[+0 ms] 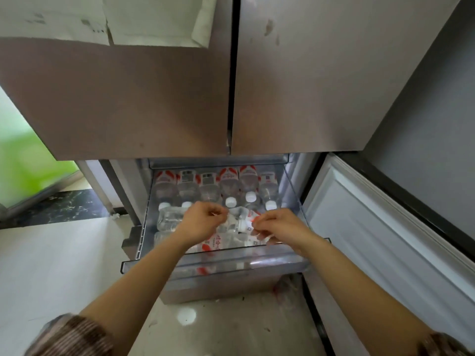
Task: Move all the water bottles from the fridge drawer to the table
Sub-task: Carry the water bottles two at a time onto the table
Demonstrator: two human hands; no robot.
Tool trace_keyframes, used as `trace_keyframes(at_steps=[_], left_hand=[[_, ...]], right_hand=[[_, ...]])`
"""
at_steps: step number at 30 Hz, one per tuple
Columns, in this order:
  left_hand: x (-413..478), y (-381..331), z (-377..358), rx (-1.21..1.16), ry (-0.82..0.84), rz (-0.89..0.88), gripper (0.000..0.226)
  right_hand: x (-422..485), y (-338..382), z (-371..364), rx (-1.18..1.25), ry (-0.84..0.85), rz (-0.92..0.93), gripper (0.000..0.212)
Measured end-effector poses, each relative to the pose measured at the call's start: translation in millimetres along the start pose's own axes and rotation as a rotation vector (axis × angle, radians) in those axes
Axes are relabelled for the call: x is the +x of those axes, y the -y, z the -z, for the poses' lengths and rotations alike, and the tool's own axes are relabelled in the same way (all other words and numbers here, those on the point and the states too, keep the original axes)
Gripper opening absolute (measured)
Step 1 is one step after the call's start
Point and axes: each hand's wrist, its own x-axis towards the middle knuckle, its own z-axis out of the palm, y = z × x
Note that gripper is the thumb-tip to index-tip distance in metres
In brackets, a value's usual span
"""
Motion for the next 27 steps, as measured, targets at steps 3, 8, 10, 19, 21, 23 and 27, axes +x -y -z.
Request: trace_keyframes(at_steps=[3,8,10,19,21,23,27], left_hand=[[46,12,-14,0.434,0.077,-0.120,0.031],[73,14,-31,0.815,0.262,-0.264,0.044],[78,14,-33,0.892,0.288,-0.316,0.044],[87,8,-24,0.938,0.306,-0.441,0.040],[84,5,-11,0.856,0.296,-0.446,0.039],[81,3,7,0.797,0.274,-0.444,0.043],[67,-1,38,0.730,0.197,-0.513,0.052]], right_hand=[[28,0,-2,-0.284,0.059,-0.038,0.022],[53,-4,-14,-0.668,0.283,-0.125,0.039],[59,-4,-17,-0.669,0.323,-0.177,0.043],[66,2,-13,-0.704,0.388,-0.164,0.042],[65,5,-4,-0.603,0.377,-0.161,0.034],[61,11,6,-0.484,0.373,-0.149,0.021],[47,34,16,-0.321,0.295,-0.040,0.021]])
